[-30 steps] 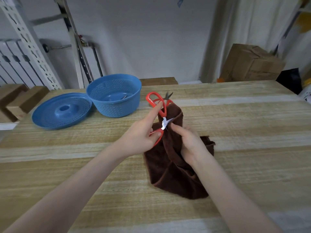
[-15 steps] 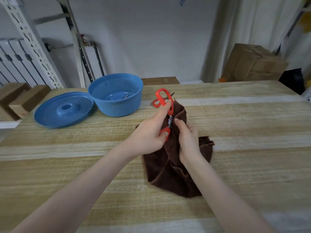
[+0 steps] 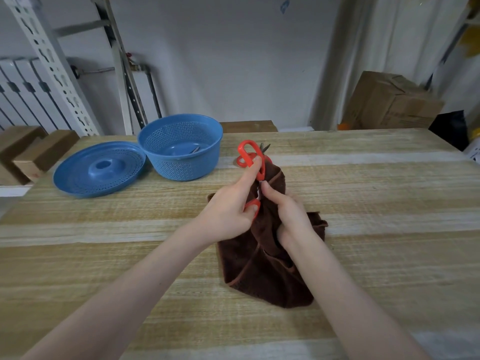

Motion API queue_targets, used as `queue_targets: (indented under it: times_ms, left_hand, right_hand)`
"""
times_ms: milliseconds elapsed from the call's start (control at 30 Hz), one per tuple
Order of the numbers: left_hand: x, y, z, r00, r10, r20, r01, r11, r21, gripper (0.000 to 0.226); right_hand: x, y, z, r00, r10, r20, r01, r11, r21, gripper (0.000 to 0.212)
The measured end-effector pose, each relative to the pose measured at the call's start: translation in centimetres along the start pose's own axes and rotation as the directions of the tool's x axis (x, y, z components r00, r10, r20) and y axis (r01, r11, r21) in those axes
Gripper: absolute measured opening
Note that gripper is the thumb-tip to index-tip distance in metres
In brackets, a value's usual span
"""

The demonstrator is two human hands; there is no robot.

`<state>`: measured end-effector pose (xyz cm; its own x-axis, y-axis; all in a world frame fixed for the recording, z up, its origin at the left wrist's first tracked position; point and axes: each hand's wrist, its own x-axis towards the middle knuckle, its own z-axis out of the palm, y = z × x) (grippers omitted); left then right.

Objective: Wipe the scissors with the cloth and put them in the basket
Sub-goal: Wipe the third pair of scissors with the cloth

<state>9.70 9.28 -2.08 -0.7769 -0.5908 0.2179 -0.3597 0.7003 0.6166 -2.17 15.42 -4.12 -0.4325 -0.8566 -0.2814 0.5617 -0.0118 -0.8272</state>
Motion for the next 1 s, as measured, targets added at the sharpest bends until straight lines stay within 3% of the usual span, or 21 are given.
queue_targets:
  times_ms: [200, 333, 467, 533, 633, 700, 767, 833, 867, 933, 967, 1000]
  left_hand:
    - [0.2, 0.2, 0.0, 1.0, -0.01, 0.03, 0.01, 1.0, 0.009, 0.085]
    - [0.2, -0.9, -0.3, 0.999, -0.04, 0.011, 0.04, 0.999, -0.013, 0.086]
    - [-0.1, -1.4, -1.4, 0.998, -0.056, -0.037, 0.05, 0.989, -0.142, 0.085]
    - [-0.2, -1.3, -1.8, 0.999, -0.035, -0.019, 0.031, 0.989, -0.147, 0.085]
    - [-0.1, -1.4, -2.3, 1.0, -0.03, -0.002, 0.029, 0.988, -0.153, 0.086]
    - [-0.2, -1.4, -2.5, 0.999, -0.026, 0.03, 0.03, 0.989, -0.143, 0.086]
    - [-0.2, -1.3, -2.6, 0.998, -0.024, 0.059, 0.031, 0.993, -0.115, 0.087]
    - [0.0, -1.2, -2.4, 0.997, -0.023, 0.067, 0.03, 0.994, -0.106, 0.086]
    - [0.1, -1.2, -2.3, 0.998, -0.019, 0.062, 0.026, 0.994, -0.107, 0.085]
    - [0.3, -1.0, -2.2, 0.999, 0.008, 0.05, -0.002, 0.991, -0.133, 0.084]
    - [0.3, -0.8, -2.2, 0.999, 0.019, 0.047, -0.011, 0.988, -0.155, 0.084]
    - [0.2, -0.6, -2.2, 0.999, 0.023, 0.043, -0.015, 0.985, -0.174, 0.084]
  right_hand:
    - [-0.2, 0.1, 0.4, 0.996, -0.007, -0.088, 0.009, 1.0, 0.02, 0.014]
    - [-0.2, -0.3, 0.0, 0.997, 0.01, -0.077, -0.018, 0.995, -0.102, 0.025]
    - [0.0, -0.6, -1.4, 0.999, 0.003, -0.035, -0.012, 0.963, -0.27, 0.032]
    - [0.3, -1.2, -1.9, 0.994, -0.04, -0.101, 0.01, 0.957, -0.288, 0.032]
    - [0.9, -3.0, -2.5, 0.951, -0.089, -0.295, 0.039, 0.984, -0.171, 0.022]
    - [0.8, -4.3, -2.8, 0.906, -0.248, -0.344, 0.178, 0.958, -0.224, 0.029]
    - [0.3, -5.4, -2.6, 0.815, -0.54, -0.208, 0.417, 0.797, -0.437, 0.036]
    - [-0.1, -5.7, -1.9, 0.693, -0.714, 0.098, 0.598, 0.493, -0.632, 0.029]
    - [0.0, -5.5, -1.6, 0.647, -0.713, 0.27, 0.629, 0.3, -0.717, 0.027]
    - [0.3, -4.6, -1.0, 0.635, -0.6, 0.487, 0.541, -0.105, -0.834, 0.028]
    - [0.4, -4.2, -0.8, 0.653, -0.554, 0.516, 0.478, -0.228, -0.849, 0.028]
    - [0.3, -4.1, -0.6, 0.683, -0.519, 0.514, 0.443, -0.266, -0.856, 0.028]
